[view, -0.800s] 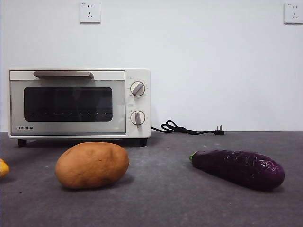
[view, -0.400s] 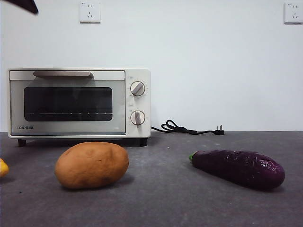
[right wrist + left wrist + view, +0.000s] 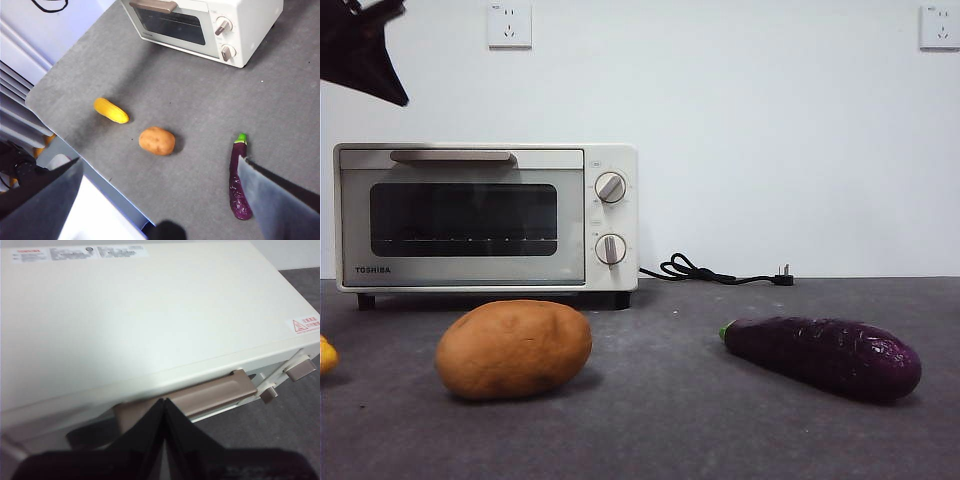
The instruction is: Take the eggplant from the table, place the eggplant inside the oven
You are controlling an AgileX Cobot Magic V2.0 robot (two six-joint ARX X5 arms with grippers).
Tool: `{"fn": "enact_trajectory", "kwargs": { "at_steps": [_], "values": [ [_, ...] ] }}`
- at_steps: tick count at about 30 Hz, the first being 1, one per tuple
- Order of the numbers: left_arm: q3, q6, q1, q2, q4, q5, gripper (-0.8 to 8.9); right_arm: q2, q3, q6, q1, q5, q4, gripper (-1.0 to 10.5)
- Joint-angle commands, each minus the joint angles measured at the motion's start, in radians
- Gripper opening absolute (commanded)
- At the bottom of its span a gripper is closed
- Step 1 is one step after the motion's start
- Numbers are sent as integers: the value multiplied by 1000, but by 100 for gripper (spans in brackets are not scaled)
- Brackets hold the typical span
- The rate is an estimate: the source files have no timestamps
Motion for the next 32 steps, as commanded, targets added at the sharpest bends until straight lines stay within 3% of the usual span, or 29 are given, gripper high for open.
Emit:
{"fn": "enact_trajectory", "kwargs": {
  "at_steps": [1,21,32],
  "values": [
    [0,-3,-3,33,30,34,-6,16,3,-11,2,1,2,567],
    [0,21,-38,159,84,36,-6,72,3,-11,2,-3,-5,566],
    [0,50,-87,167,-2,29,-6,74,3,-24,2,-4,-13,566]
  ]
}}
